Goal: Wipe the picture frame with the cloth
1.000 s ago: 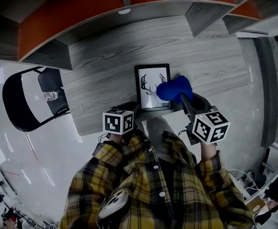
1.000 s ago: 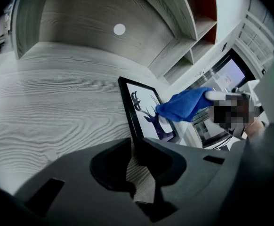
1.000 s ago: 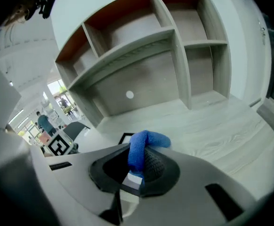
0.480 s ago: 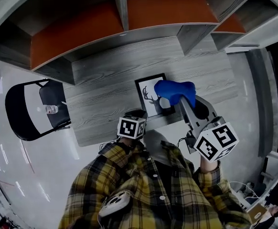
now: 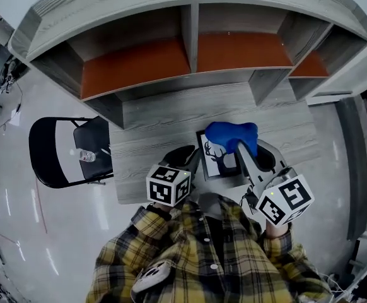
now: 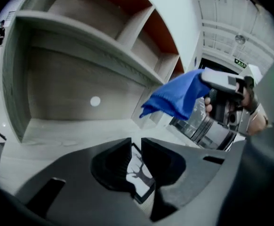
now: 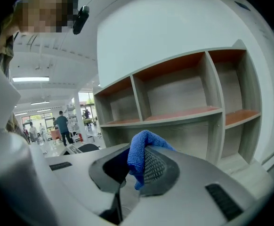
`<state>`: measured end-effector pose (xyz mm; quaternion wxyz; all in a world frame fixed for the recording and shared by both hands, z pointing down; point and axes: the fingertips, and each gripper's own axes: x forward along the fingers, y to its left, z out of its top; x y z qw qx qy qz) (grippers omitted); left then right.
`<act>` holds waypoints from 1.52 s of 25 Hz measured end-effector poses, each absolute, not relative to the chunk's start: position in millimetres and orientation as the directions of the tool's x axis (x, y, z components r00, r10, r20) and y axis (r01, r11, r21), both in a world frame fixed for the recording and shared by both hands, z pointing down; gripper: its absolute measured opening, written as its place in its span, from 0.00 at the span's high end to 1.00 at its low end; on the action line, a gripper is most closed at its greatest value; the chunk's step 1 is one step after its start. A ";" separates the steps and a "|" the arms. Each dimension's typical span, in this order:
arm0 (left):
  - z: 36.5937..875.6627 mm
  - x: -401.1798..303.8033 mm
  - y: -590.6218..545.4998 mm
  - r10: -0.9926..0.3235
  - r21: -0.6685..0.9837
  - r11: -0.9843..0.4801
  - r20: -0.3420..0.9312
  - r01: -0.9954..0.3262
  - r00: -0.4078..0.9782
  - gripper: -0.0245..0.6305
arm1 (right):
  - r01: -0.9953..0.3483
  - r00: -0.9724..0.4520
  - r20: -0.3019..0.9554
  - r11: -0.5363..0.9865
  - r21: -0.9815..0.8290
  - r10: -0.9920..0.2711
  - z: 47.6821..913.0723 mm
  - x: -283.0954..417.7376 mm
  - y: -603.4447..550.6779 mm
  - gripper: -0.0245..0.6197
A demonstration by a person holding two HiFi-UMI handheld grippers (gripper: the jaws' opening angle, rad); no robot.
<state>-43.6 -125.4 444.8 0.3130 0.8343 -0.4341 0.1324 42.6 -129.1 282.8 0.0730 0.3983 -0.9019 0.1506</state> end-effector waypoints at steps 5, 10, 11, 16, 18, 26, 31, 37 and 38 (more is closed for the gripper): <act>355.6 -60.4 -133.4 -0.750 0.346 -0.477 0.318 -0.808 0.580 0.94 | -0.702 -0.712 0.188 0.690 -0.178 -0.676 253.5 23.3 -131.4 0.90; 295.4 -73.3 -129.4 -0.797 0.282 -0.501 0.219 -0.818 0.564 0.96 | -0.665 -0.747 0.136 0.733 -0.144 -0.651 229.8 9.5 -131.0 0.90; 287.2 -75.0 -127.6 -0.800 0.276 -0.505 0.206 -0.818 0.564 0.96 | -0.660 -0.751 0.128 0.739 -0.138 -0.647 225.9 7.9 -130.2 0.90; 263.9 -78.8 -123.4 -0.815 0.261 -0.508 0.162 -0.821 0.556 0.96 | -0.646 -0.764 0.102 0.754 -0.118 -0.638 215.0 7.3 -129.0 0.90; 262.4 -78.6 -122.6 -0.813 0.257 -0.512 0.162 -0.820 0.559 0.96 | -0.645 -0.764 0.102 0.756 -0.115 -0.637 213.9 7.2 -127.2 0.90; 266.6 -66.3 -125.4 -0.794 0.258 -0.533 0.175 -0.805 0.582 0.96 | -0.652 -0.758 0.115 0.750 -0.115 -0.642 218.1 14.3 -127.2 0.90; 271.5 -64.1 -128.1 -0.784 0.260 -0.543 0.182 -0.798 0.593 0.96 | -0.663 -0.749 0.124 0.739 -0.119 -0.651 223.9 15.6 -128.1 0.90; 274.7 -71.1 -131.0 -0.784 0.266 -0.537 0.194 -0.801 0.590 0.96 | -0.672 -0.740 0.142 0.730 -0.124 -0.657 227.9 13.2 -129.7 0.90; 275.2 -72.9 -131.5 -0.785 0.268 -0.535 0.195 -0.801 0.589 0.96 | -0.672 -0.740 0.144 0.730 -0.126 -0.656 228.7 12.3 -130.1 0.90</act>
